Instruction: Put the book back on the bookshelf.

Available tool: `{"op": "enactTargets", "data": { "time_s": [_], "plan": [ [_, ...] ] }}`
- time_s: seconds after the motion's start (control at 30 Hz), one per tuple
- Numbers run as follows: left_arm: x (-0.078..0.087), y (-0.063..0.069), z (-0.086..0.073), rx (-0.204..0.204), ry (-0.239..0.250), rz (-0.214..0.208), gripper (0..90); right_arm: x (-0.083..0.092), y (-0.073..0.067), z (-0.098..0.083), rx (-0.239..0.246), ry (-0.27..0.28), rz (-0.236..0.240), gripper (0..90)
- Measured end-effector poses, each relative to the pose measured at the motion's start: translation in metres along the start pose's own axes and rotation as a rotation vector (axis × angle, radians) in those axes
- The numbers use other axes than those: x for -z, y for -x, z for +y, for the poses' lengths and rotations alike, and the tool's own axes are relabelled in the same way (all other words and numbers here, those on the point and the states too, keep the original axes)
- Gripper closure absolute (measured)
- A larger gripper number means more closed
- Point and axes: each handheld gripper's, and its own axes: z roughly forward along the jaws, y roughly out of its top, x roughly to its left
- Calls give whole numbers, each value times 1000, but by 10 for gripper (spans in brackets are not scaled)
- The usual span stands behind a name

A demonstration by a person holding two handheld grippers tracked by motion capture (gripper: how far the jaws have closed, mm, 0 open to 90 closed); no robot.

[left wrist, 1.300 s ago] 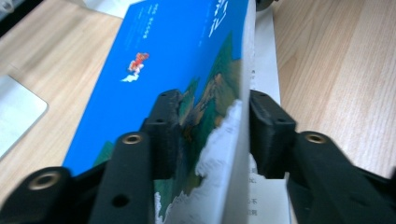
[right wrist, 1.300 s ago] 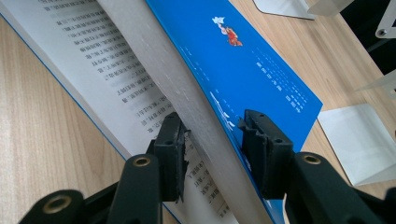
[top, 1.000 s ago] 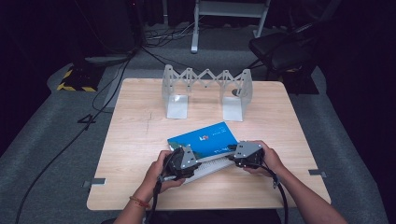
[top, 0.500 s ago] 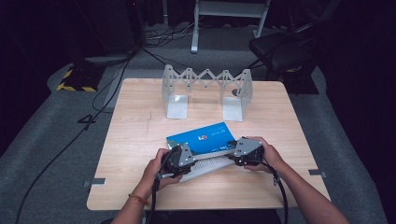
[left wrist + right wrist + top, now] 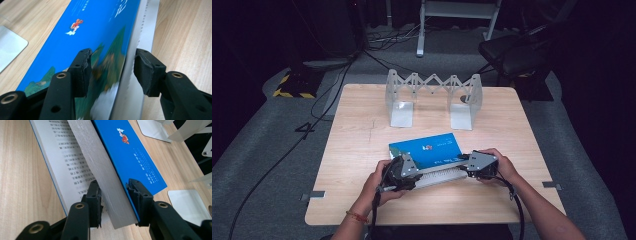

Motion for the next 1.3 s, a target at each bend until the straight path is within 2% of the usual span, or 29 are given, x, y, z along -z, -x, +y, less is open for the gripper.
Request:
{"op": "enactTargets", "data": {
  "time_s": [0.03, 0.07, 0.1, 0.17, 0.2, 0.3, 0.43, 0.47, 0.5, 0.6, 0.63, 0.67, 0.7, 0.77, 0.83, 0.87, 0.93, 0.97, 1.03, 1.1, 1.13, 1.17, 1.3],
  "plan": [
    [0, 0, 0, 0, 0, 0, 472, 0, -1, 1, -2, 0, -1, 647],
    [1, 6, 5, 10, 19, -14, 469, 0, -3, 3, -4, -5, -2, 648],
    [0, 10, 9, 6, 15, -1, 456, -1, -5, 5, -5, -8, -4, 650],
    [-1, 13, 11, 5, 13, -2, 424, 0, -9, 9, -2, -11, -5, 658],
    [-6, 19, 15, 4, -7, 33, 395, 0, -11, 11, -4, -12, -4, 661],
    [-10, 23, 17, -1, -12, 40, 368, 0, -15, 18, -3, -16, 3, 670],
    [-17, 25, 16, -5, -26, 81, 372, -1, -21, 25, -3, -18, 9, 679],
    [-19, 24, 14, -15, -43, 106, 375, -1, -23, 28, -4, -13, 16, 684],
    [-19, 24, 14, -15, -43, 106, 387, -1, -23, 28, -4, -13, 16, 684],
    [-20, 20, 9, -27, -38, 131, 534, -2, -27, 32, 6, -14, 24, 688],
    [-20, 19, 8, -31, -39, 121, 549, -2, -27, 33, 5, -12, 24, 688],
    [-19, 17, 5, -59, -28, 113, 562, -3, -27, 33, 4, -7, 27, 687],
    [-18, 15, 4, -68, -23, 103, 571, -3, -27, 33, 0, 2, 29, 686],
    [-18, 11, 1, -68, -13, 74, 593, -3, -26, 31, -11, 26, 36, 660],
    [-17, 9, -1, -62, 1, 58, 608, -4, -20, 26, -43, 92, 66, 616],
    [-17, 7, -2, -57, 6, 52, 608, -4, -20, 26, -43, 92, 66, 616],
    [-15, 5, -2, -57, 12, 45, 615, -6, -13, 17, -75, 133, 89, 573],
    [-15, 4, -2, -55, 17, 42, 620, -11, -6, 10, -94, 109, 77, 558],
    [-14, 2, -2, -41, 23, 31, 623, -12, -1, 4, -133, 151, 112, 573],
    [-14, 2, -2, -37, 19, 28, 623, -12, 0, 3, -133, 163, 118, 598],
    [-14, 2, -3, -33, 19, 29, 621, -12, -1, 4, -113, 158, 118, 619],
    [-12, 1, -4, -23, 21, 28, 608, -11, -4, 10, -80, 142, 99, 638],
    [-10, 3, -3, 0, 17, 26, 539, -7, -12, 19, -60, 112, 88, 659]
  ]
}}
